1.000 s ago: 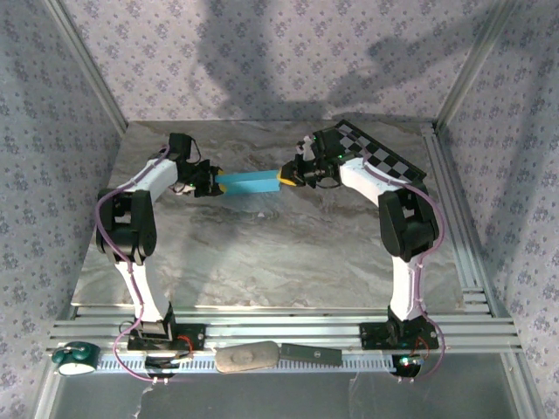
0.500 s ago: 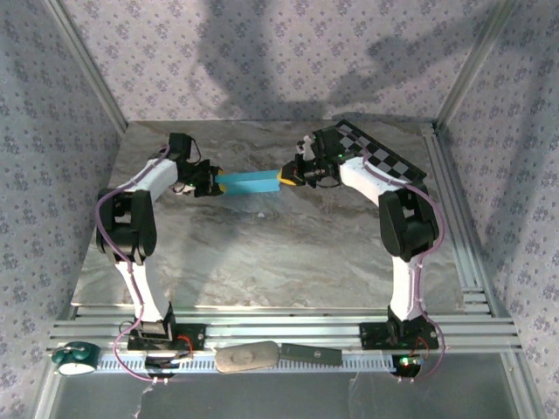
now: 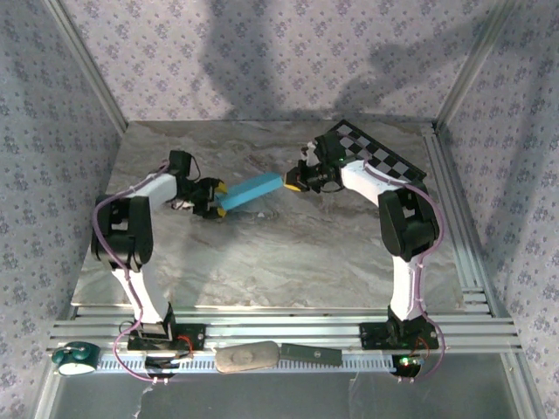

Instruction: Fold the paper box

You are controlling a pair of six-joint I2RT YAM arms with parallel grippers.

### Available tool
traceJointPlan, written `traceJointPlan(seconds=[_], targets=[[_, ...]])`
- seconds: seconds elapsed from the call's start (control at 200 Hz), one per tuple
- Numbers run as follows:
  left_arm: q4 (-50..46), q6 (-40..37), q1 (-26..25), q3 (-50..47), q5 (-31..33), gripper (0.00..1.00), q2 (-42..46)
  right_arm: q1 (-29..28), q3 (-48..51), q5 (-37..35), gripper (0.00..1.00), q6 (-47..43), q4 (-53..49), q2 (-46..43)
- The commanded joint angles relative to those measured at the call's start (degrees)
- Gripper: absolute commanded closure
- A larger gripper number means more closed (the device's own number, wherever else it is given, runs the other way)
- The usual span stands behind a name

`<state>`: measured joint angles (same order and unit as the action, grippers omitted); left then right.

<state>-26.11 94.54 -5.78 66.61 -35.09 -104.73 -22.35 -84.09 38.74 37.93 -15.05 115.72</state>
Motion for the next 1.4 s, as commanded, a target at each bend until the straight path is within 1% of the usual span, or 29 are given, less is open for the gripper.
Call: traceJointPlan(seconds=[0.0,0.095,0.14,0.155,0.21,0.25,0.31,0.41,0.415,0.45,0.555,0.63,0.665,0.715,0.78,0.835,0.934,0.989,1.049,1.129,1.229,1.394], targets=[[-1.04,-3.79,-0.13,-4.66,-0.42,0.32,2.93,0.18,2.45,-1.62,0.9,-1.4,-0.52,-0.95],[0.45,-5.49,-0.37,-9.15,-0.52,0.31,4.19,0.25,3.24,-2.79,0.87,-1.46,-1.51,-0.75],[1.32,-6.04,-0.38,-11.44,-0.59,0.31,5.19,0.21,3.94,-3.67,0.83,-1.46,-1.68,-1.21],[1.54,-6.08,-0.37,-12.22,-0.59,0.31,5.61,0.26,4.3,-4.0,0.81,-3.23,-1.75,-1.47],[2.48,-6.3,-0.36,-14.88,-0.52,0.31,7.51,0.25,5.35,-5.14,0.76,-4.13,-2.21,-2.47],[2.24,-6.75,-0.22,-16.22,-0.06,0.31,9.16,0.35,6.36,-6.49,0.75,-4.49,-2.69,-3.51],[-0.56,-9.17,0.67,-16.59,1.53,0.31,11.99,0.39,9.2,-9.24,0.75,-4.38,-1.94,-6.67],[-4.2,-14.66,2.67,-15.52,5.89,0.33,17.95,0.09,15.19,-13.68,0.82,-3.98,1.13,-13.39],[-4.21,-15.05,2.77,-15.4,6.12,0.34,18.23,0.0,17.06,-14.15,0.83,-3.96,1.68,-14.18],[-4.32,-18.0,3.05,-14.07,7.73,0.35,19.65,-0.26,19.8,-15.22,0.84,-3.73,3.56,-16.16],[-9.02,-31.46,3.5,-7.15,11.46,0.4,20.57,-1.19,27.15,-17.95,0.9,-2.63,9.37,-21.09],[-11.14,-38.11,3.65,-2.98,16.06,0.4,20.38,-1.9,30.5,-18.12,0.95,0.76,12.0,-21.79],[-10.1,-40.58,3.8,-1.84,17.45,0.4,19.59,-2.79,31.22,-18.13,0.97,2.13,12.64,-21.44],[-8.95,-43.7,4.64,0.3,17.85,0.41,17.42,-5.02,31.41,-19.4,0.99,4.03,13.28,-20.71],[-7.74,-46.87,5.45,4.0,17.27,0.44,12.43,-8.98,30.81,-21.65,1.0,6.75,14.53,-19.36],[-8.78,-49.08,5.68,8.49,17.73,0.46,7.14,-12.76,28.83,-23.74,1.0,9.34,14.27,-17.39],[-10.28,-52.35,5.62,16.25,15.22,0.54,-2.66,-18.86,26.38,-28.49,1.0,13.82,15.57,-14.31],[-10.57,-53.38,5.47,19.02,12.57,0.61,-7.2,-21.77,25.76,-30.38,1.0,16.24,18.2,-12.55],[-10.59,-54.43,4.91,20.54,11.61,0.64,-10.7,-24.56,24.37,-32.01,1.0,18.54,19.68,-10.15],[-9.99,-55.45,4.18,20.53,11.55,0.65,-12.57,-27.06,23.78,-33.62,1.0,21.91,23.11,-7.42],[-8.06,-55.86,3.11,18.56,11.05,0.66,-12.86,-28.39,23.92,-34.26,1.0,25.01,28.83,-4.61],[-5.29,-55.69,1.59,14.44,9.69,0.67,-12.91,-28.89,21.17,-33.95,1.0,26.73,29.93,-0.17]])
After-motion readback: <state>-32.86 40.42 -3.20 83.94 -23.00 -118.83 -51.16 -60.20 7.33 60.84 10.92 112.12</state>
